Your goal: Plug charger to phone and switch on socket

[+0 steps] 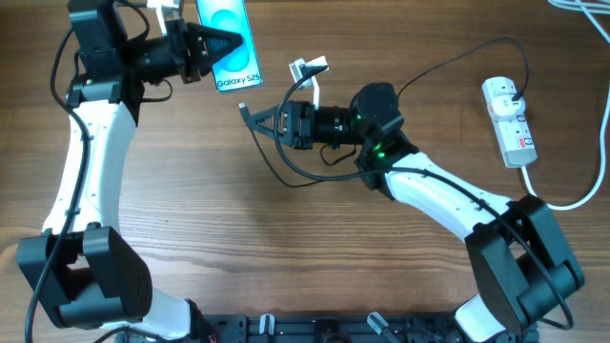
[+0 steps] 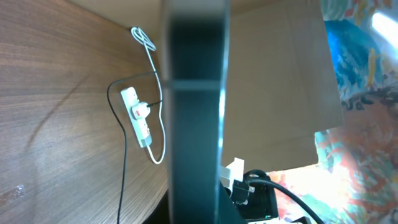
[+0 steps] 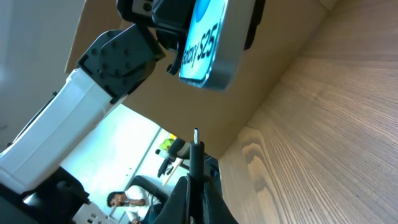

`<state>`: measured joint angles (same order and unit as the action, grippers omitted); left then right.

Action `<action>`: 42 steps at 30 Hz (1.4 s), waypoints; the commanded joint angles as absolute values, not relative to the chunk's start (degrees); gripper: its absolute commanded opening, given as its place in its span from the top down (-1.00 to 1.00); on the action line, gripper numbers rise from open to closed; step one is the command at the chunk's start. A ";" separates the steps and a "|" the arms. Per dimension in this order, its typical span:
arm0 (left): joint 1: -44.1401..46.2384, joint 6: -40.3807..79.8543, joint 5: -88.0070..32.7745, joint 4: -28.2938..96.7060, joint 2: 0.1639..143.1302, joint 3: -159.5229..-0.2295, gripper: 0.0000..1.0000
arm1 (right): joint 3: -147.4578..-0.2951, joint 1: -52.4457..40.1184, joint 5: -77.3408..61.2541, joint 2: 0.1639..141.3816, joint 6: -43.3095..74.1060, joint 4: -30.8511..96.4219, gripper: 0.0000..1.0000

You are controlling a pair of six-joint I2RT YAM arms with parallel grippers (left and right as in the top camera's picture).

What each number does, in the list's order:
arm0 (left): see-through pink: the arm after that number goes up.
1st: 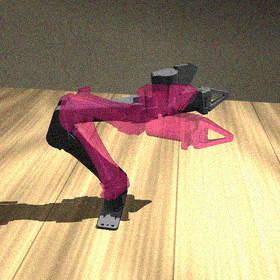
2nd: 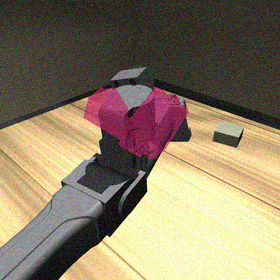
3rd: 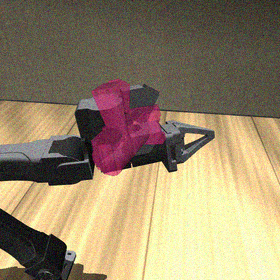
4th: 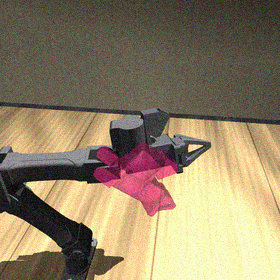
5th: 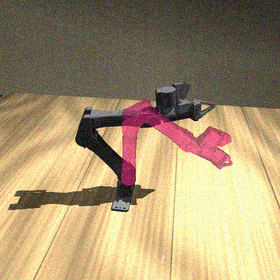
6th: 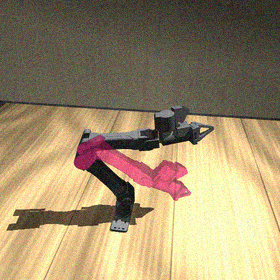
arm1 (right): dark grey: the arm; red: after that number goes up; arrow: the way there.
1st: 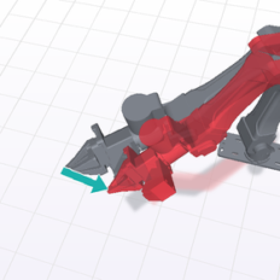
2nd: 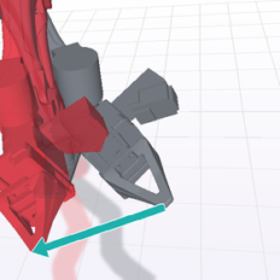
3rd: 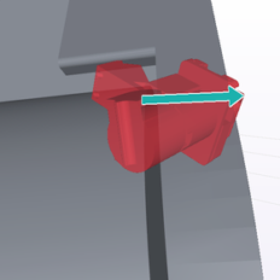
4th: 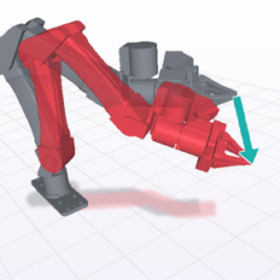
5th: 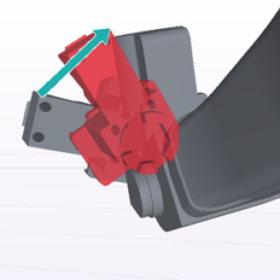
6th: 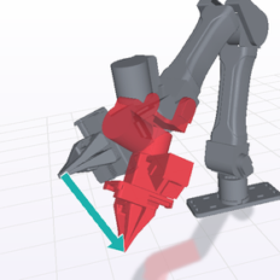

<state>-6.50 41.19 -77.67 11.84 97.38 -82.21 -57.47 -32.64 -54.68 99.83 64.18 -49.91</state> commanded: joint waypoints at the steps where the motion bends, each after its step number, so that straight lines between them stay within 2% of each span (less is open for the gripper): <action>1: -6.50 42.72 -79.66 11.29 95.90 -82.50 0.92 | -58.26 -32.64 -55.44 99.15 64.66 -51.57 0.91; 17: -4.56 42.46 -80.49 11.25 95.90 -82.50 0.92 | -58.26 -32.23 -49.71 99.15 67.64 -53.15 0.91; 22: -4.78 42.94 -79.70 6.98 95.90 -82.50 0.92 | -58.26 -32.18 -52.45 99.15 67.48 -53.19 0.91; 42: -4.78 44.80 -78.96 7.03 95.90 -82.50 0.92 | -58.26 -30.68 -53.69 99.15 69.52 -55.66 0.91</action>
<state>-4.56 42.81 -78.02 7.44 97.38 -82.19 -57.47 -30.81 -52.90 99.83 68.95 -55.35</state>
